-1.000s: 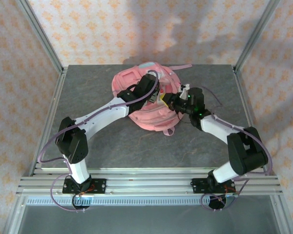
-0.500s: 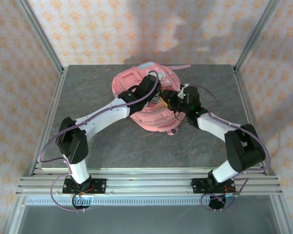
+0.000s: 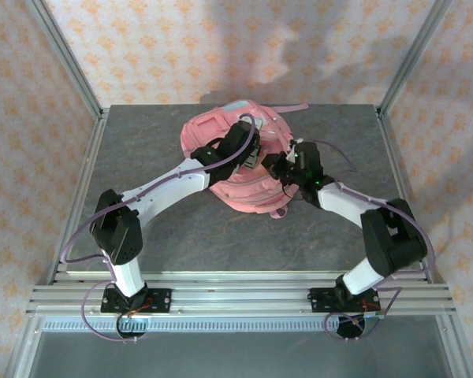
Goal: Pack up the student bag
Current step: Place the loose stationery in the student bag, then close the student bag at the top-center of the table.
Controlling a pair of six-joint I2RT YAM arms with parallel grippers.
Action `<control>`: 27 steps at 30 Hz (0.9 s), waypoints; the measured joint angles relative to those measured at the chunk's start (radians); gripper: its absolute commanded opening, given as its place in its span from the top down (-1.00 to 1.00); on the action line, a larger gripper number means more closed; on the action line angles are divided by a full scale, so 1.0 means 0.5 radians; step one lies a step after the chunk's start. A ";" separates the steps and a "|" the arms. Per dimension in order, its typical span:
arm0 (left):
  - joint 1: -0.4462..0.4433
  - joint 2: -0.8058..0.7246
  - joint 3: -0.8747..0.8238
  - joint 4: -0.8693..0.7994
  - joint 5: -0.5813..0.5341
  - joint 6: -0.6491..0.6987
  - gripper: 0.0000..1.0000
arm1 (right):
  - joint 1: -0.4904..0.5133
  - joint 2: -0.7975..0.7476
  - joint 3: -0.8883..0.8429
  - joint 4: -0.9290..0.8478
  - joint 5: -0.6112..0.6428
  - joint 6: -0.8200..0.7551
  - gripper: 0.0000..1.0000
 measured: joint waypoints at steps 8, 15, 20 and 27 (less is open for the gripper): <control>0.008 0.027 0.030 -0.013 0.054 -0.082 1.00 | 0.037 0.290 0.306 0.034 -0.068 -0.001 0.81; 0.004 0.124 0.130 -0.041 0.127 -0.230 1.00 | 0.037 0.042 0.037 -0.032 -0.014 -0.130 0.45; -0.014 0.240 0.276 -0.076 0.217 -0.377 1.00 | 0.046 -0.509 -0.264 -0.294 0.162 -0.298 0.41; -0.068 0.495 0.558 -0.098 0.334 -0.555 -0.01 | 0.142 -0.787 -0.381 -0.510 0.387 -0.497 0.37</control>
